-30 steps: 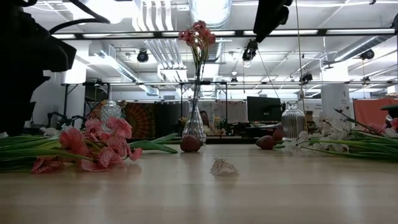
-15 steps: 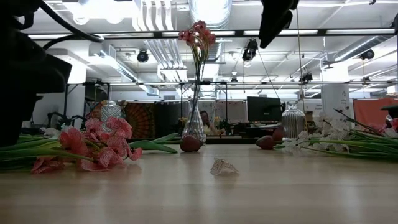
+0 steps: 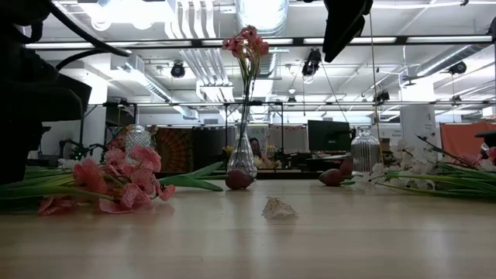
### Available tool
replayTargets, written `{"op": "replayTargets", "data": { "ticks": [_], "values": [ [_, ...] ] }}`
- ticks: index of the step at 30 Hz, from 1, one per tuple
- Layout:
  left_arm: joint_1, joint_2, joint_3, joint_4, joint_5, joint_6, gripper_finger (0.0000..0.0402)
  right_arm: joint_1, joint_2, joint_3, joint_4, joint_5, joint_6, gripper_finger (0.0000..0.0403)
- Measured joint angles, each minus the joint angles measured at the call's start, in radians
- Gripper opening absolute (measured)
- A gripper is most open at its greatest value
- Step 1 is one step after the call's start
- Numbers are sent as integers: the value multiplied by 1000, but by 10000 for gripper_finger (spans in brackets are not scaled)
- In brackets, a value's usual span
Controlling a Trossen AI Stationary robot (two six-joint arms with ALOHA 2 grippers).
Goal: Sort flowers into vase by color
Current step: Put the purple red tulip into the left transparent vase
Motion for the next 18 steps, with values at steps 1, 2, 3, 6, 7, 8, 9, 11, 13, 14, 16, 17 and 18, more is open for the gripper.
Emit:
{"op": "replayTargets", "data": {
  "ticks": [1,2,3,6,7,8,9,11,13,14,16,17,18],
  "values": [
    [0,-1,4,-2,-5,5,4,0,0,0,0,0,0,237],
    [0,-3,8,-5,-8,9,3,0,0,0,0,0,0,237],
    [0,-6,13,-11,-9,18,2,0,0,0,1,0,0,237],
    [0,-19,36,-45,-11,34,1,0,0,0,2,0,0,237],
    [0,-24,44,-68,-17,34,1,0,0,0,2,0,0,237],
    [0,-29,54,-95,-25,34,1,0,0,0,2,0,0,237],
    [-1,-35,65,-118,-34,34,1,0,0,0,2,0,0,237],
    [-3,-47,91,-156,-58,34,1,0,0,0,2,0,-3,237],
    [-3,-58,116,-196,-84,51,1,0,0,0,3,1,-5,237],
    [-3,-63,127,-204,-98,63,1,0,0,0,3,1,-6,237],
    [-3,-78,149,-207,-142,89,0,0,0,0,4,1,-11,237],
    [-3,-86,156,-208,-164,101,0,0,0,0,4,1,-18,237],
    [-3,-98,165,-209,-191,118,0,0,0,0,4,1,-24,237]
  ]
}}
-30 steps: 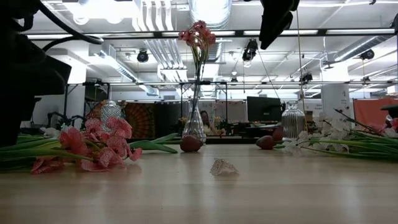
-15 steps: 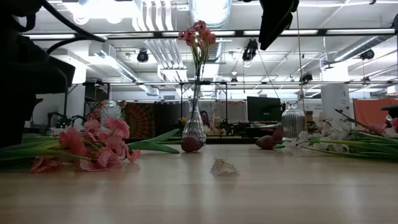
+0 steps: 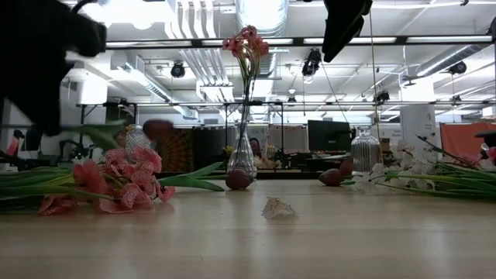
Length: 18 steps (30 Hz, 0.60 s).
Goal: Sort flowers into vase by color
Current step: Put the purple red tulip into the left transparent vase
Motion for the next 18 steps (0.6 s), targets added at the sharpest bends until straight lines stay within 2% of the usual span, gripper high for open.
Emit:
{"op": "replayTargets", "data": {
  "ticks": [8,18],
  "values": [
    [1,-129,57,9,-280,142,0,0,-7,-3,12,1,-33,237],
    [1,-253,127,-102,-270,172,0,0,-15,-13,25,1,-48,237]
  ]
}}
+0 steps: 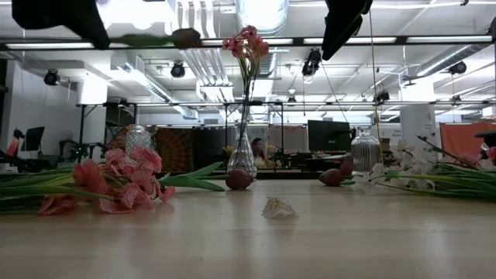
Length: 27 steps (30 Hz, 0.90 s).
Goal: Sort flowers into vase by color
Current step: Put the purple red tulip into the left transparent vase
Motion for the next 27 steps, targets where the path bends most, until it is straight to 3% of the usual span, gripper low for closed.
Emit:
{"op": "replayTargets", "data": {
  "ticks": [4,12,15,17,20,23,27],
  "values": [
    [0,-22,47,22,-141,97,0,8,-13,-40,86,1,-51,237],
    [0,-45,158,68,-521,415,0,26,-122,-173,264,-2,-81,237],
    [27,-61,181,149,-585,562,0,26,-175,-229,327,-2,-80,237],
    [56,-71,185,260,-543,702,0,26,-205,-258,348,-2,-77,237],
    [121,-73,171,548,-345,1005,0,26,-239,-284,370,-2,-76,237],
    [168,-74,151,793,-251,1298,0,26,-252,-288,373,-3,-76,237],
    [219,-97,138,887,-176,1496,0,26,-253,-288,386,-3,-76,237]
  ]
}}
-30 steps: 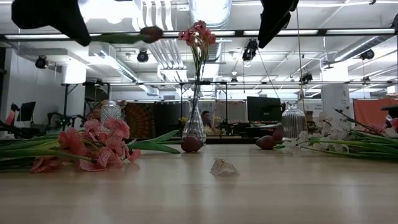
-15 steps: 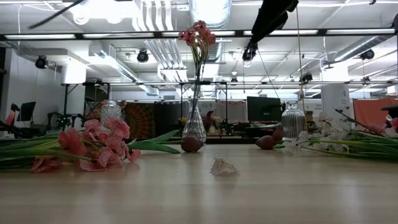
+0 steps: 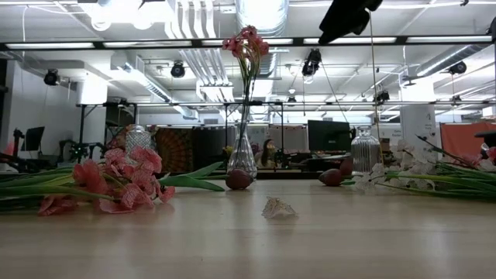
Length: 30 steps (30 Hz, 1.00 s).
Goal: Sort flowers into vase by color
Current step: Put the purple red tulip into the left transparent vase
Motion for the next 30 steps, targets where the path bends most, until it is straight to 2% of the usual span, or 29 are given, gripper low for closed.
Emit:
{"op": "replayTargets", "data": {
  "ticks": [4,8,11,16,17,20,23,28,30],
  "values": [
    [24,-69,-107,51,28,67,0,0,5,-2,8,0,-13,237],
    [51,-202,-317,269,28,96,0,0,7,-14,42,0,-34,237],
    [89,-283,-484,448,24,187,0,0,7,-19,65,0,-46,237],
    [226,-387,-674,629,-107,257,0,0,7,-24,103,0,-47,237],
    [263,-404,-708,649,-98,258,0,0,7,-25,107,0,-48,237],
    [382,-448,-790,754,41,276,0,0,7,-25,133,0,-49,237],
    [496,-479,-853,845,89,295,0,0,7,-26,155,0,-50,237],
    [633,-513,-903,884,257,319,0,-1,7,-27,169,0,-55,237],
    [682,-510,-908,882,266,334,0,-1,7,-27,169,0,-55,237]
  ]
}}
